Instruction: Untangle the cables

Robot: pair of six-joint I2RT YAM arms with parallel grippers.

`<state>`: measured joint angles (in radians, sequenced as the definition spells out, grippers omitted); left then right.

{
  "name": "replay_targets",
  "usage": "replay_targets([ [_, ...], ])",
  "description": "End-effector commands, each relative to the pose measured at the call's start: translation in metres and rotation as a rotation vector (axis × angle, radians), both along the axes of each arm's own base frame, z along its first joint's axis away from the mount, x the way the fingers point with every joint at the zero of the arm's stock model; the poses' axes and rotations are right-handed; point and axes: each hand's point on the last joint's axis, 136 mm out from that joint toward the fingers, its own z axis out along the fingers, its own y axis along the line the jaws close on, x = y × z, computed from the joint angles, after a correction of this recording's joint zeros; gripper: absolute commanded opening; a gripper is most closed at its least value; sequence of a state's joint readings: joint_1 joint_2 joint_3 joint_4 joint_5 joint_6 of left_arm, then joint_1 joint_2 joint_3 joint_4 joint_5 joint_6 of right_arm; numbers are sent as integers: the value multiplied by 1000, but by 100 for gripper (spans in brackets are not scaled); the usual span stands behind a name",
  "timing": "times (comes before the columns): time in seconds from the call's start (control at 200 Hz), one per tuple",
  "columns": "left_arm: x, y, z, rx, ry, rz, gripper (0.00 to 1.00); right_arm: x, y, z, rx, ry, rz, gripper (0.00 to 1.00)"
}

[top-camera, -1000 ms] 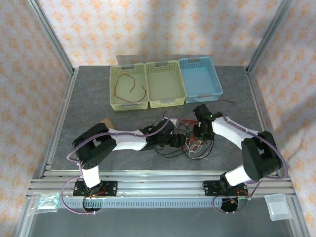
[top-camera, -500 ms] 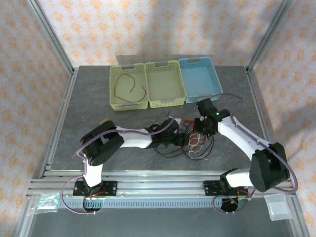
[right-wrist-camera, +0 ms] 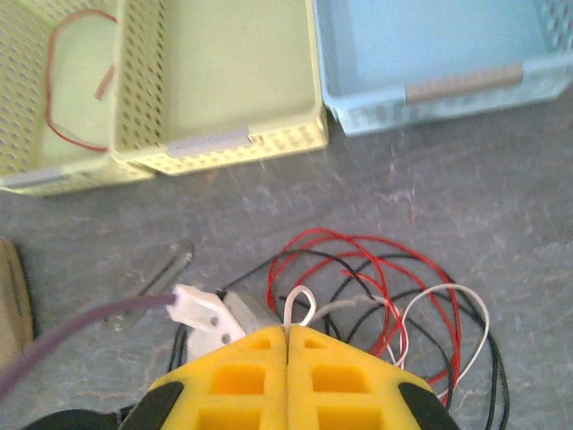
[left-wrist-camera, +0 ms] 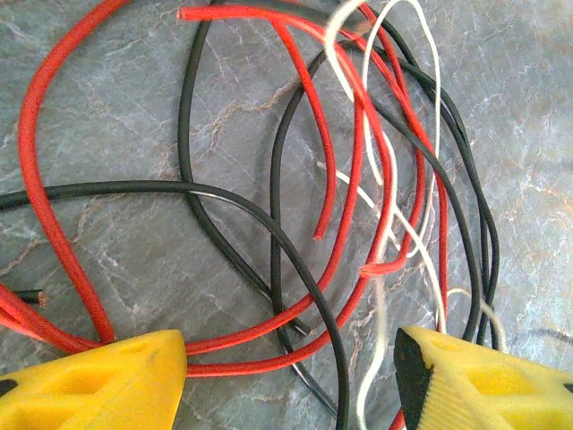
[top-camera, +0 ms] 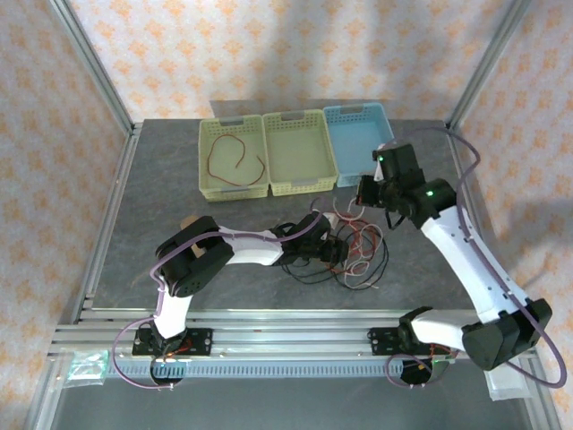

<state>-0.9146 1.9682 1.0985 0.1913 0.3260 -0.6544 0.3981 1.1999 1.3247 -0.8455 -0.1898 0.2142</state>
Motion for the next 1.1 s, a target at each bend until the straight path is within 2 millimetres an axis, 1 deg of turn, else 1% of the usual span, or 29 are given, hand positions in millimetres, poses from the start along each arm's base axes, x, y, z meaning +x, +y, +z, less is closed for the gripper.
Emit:
replay_targets([
  [0.0,-10,11,-28,83,54,-9,65,-7,-15,44,-30,-108,-17,0],
  [0.19,-11,14,-31,99,57,-6,65,-10,-38,109,-79,-289,-75,0],
  [0.34,-13,15,-35,102,65,-2,65,-21,-57,158,-109,-418,-131,0],
  [0.396,-13,16,-36,106,68,0,65,-26,-62,176,-107,-463,-142,0],
  [0.416,-13,15,-36,105,67,-1,65,-28,-64,185,-102,-488,-146,0],
  [0.531,-13,15,-38,112,71,-2,65,-38,-68,219,-73,-575,-152,0],
  [0.651,-15,15,-41,117,76,-4,65,-48,-69,244,-39,-646,-143,0],
  [0.826,-16,17,-44,129,78,-2,65,-57,-74,267,-19,-723,-158,0],
  [0.961,-18,19,-47,139,82,0,65,-68,-85,295,-11,-810,-197,0],
  [1.096,-18,20,-49,141,85,1,65,-80,-92,325,16,-897,-222,0],
])
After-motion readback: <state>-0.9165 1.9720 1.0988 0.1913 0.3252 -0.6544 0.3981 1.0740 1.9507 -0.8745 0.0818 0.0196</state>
